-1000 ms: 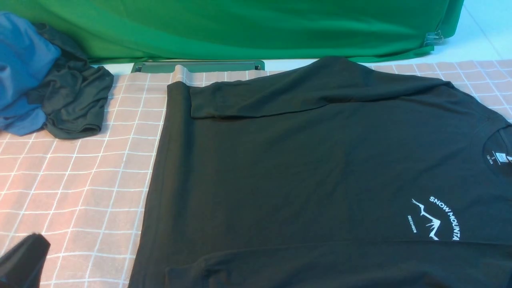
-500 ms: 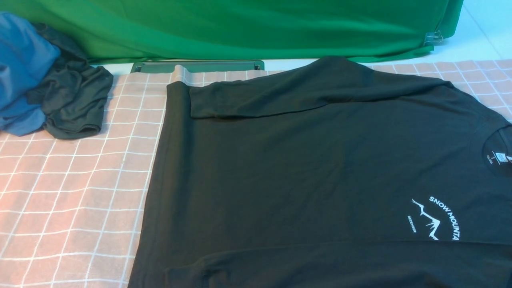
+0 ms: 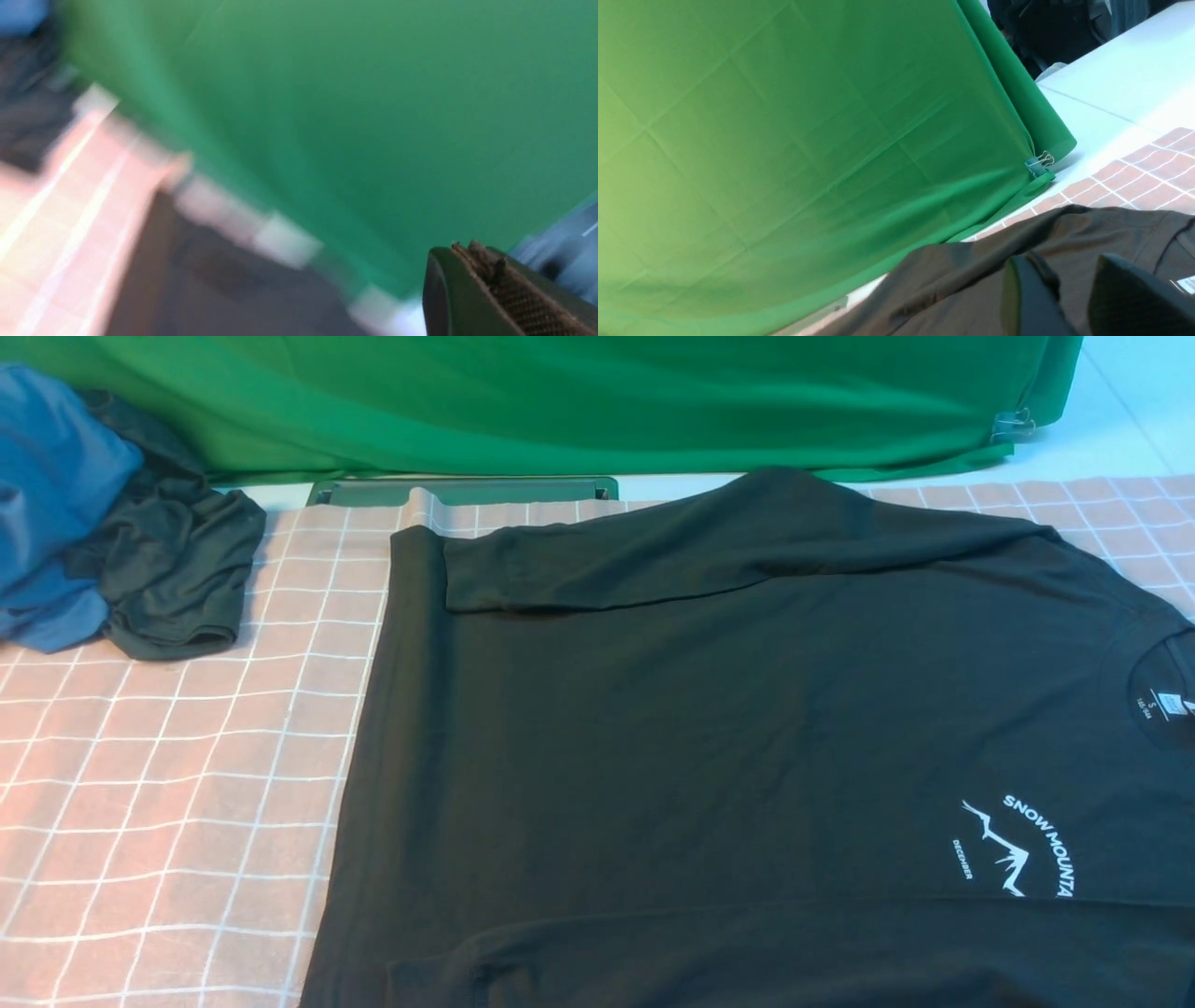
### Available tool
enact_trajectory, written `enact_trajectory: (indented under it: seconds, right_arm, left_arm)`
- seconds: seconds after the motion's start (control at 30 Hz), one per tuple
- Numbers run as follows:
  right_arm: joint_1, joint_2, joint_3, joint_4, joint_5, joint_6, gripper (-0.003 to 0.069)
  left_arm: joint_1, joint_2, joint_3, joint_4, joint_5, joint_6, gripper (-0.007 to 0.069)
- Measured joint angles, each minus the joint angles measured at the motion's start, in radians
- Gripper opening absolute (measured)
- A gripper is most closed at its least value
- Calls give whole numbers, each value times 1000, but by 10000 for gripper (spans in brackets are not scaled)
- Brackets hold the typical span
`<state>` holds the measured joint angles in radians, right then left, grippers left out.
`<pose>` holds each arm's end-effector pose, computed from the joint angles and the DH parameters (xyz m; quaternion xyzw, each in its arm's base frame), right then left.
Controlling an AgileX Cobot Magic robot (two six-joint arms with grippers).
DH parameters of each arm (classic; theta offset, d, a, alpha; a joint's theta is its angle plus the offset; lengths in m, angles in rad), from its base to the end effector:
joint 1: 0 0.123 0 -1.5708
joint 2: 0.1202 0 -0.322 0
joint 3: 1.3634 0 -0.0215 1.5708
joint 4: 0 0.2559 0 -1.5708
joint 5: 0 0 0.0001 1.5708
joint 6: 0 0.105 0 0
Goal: Fold a long-sleeved shirt over a pink coffee tablecloth.
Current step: 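Grasp the left edge of the dark T-shirt lying flat on the table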
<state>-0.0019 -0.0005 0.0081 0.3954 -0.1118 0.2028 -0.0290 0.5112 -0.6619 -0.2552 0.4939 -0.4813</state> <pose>0.0368 -0.0045 0.2222 0.2041 0.6062 0.2118 0.7389 0.0845 -0.0150 0.3692 -0.2266 0.7535 -0.2654 0.5571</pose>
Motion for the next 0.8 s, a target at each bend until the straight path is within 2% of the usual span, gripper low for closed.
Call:
enact_trajectory:
  seconds: [0.1,0.2,0.23,0.27,0.33,0.4,0.53,0.6,0.67,0.8]
  right_arm:
    - [7,0,-26,2,28,1,206]
    - [27,23,-128,3,170,-65,129]
    - [32,54,-207,3,264,-113,74]
    - [37,90,-254,3,316,-143,55]
    - [38,163,-355,3,423,-203,41]
    - [38,286,-456,1,530,-268,39]
    - [38,486,-591,1,712,-380,39]
    - [38,585,-632,2,790,-439,39]
    - [38,648,-640,5,828,-473,39]
    - [38,704,-640,8,859,-498,38]
  left_arm:
    - [0,195,-56,-125,169,221,14]
    - [0,348,-57,-205,265,342,13]
    - [0,413,-52,-225,291,375,11]
    - [-5,472,-48,-232,307,400,11]
    - [-23,531,-45,-228,325,419,11]
    - [-90,603,-44,-210,323,419,11]
    - [-272,672,-44,-103,288,302,11]
    - [-411,714,-44,44,289,179,11]
    - [-499,756,-44,176,317,58,11]
    - [-558,824,-44,311,335,-91,13]
